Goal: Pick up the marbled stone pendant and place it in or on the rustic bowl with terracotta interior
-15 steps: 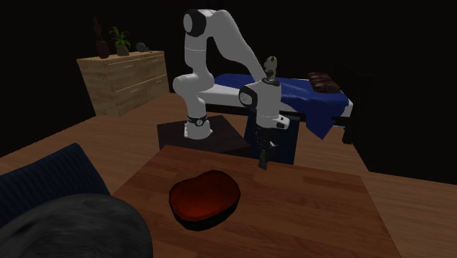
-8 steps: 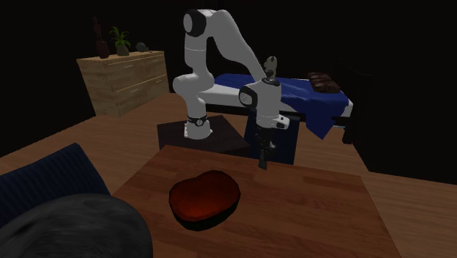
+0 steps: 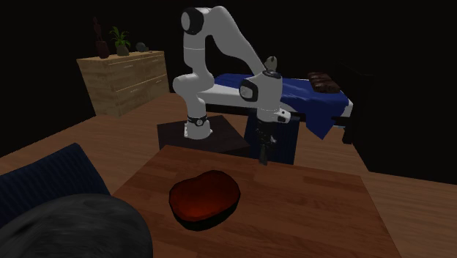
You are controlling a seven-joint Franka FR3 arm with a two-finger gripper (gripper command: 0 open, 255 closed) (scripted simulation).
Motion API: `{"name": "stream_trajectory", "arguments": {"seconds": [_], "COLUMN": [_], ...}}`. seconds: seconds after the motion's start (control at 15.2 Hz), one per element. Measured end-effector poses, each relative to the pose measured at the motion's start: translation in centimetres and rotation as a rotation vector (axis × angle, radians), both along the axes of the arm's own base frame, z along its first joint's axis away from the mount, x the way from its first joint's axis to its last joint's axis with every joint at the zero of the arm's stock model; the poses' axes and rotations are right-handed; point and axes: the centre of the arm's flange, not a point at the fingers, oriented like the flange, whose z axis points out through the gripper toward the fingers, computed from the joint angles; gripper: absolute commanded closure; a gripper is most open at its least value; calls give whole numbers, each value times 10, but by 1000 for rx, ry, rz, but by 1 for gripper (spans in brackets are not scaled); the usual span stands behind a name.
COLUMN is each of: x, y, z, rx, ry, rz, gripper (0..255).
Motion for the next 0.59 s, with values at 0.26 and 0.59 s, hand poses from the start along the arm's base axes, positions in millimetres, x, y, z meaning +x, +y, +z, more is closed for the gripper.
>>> {"name": "stream_trajectory", "arguments": {"seconds": [0.26,0.59], "x": [0,-1], "y": [0,0], "z": [20,47], "rx": [0,0], "ry": [0,0], "rz": [0,0], "gripper": [255,255]}}
